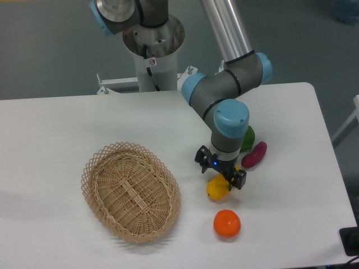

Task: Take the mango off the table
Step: 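Lower the gripper around the yellow mango and close the fingers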

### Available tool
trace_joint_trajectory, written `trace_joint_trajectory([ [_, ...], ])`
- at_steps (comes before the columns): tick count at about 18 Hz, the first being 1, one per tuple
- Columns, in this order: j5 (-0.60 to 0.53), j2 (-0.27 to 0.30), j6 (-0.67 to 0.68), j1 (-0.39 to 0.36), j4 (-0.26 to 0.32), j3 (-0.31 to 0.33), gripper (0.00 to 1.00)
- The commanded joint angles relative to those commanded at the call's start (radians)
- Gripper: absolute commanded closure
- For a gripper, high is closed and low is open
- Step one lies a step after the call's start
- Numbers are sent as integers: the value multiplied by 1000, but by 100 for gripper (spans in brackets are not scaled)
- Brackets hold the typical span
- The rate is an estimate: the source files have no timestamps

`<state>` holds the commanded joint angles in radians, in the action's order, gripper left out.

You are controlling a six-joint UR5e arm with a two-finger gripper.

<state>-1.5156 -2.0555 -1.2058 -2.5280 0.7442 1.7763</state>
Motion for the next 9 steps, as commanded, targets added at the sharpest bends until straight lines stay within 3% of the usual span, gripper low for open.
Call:
trace_joint_trajectory([
  [4,-2,-2,2,0,-20,6,41],
  [9,-2,3,-6,0,-20,-2,53],
])
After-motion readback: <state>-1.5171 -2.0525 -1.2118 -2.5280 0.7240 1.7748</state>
